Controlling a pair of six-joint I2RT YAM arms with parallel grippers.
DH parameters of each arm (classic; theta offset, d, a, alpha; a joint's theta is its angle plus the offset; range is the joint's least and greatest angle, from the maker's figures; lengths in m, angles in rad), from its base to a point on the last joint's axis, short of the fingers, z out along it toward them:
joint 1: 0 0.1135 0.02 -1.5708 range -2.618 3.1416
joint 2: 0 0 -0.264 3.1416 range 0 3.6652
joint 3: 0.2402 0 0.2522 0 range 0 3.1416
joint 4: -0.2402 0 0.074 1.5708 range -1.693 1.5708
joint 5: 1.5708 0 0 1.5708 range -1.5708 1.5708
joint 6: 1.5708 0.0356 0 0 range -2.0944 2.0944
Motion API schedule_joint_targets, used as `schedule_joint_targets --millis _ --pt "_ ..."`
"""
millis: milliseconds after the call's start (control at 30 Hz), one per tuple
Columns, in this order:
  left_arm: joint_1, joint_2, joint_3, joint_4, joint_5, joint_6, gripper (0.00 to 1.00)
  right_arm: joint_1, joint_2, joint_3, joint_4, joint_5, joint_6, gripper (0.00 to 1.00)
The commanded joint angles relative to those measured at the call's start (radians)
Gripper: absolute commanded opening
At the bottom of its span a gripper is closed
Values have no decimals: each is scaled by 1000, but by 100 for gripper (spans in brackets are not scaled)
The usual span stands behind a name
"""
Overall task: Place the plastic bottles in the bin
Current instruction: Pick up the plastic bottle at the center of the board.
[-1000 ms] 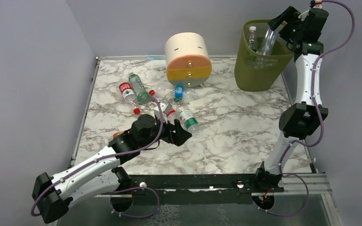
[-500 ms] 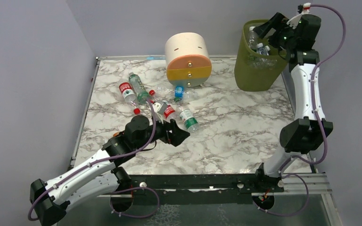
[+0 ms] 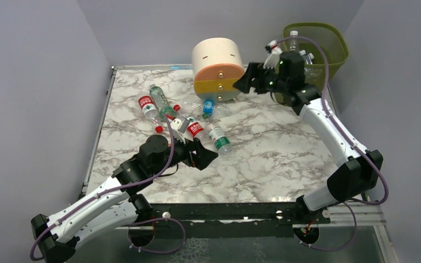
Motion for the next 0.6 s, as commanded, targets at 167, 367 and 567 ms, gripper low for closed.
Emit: schedule_joint_targets --millis 167,367,567 --pt "1 -24 7 -3 -22 7 99 261 -82 -397 19 171 -73 85" --pt "2 -44 -10 -13 -26 4 99 319 -56 -513 38 253 -85 86" --pt "2 -90 -46 -32 -56 -10 99 325 11 -529 81 277 -94 88"
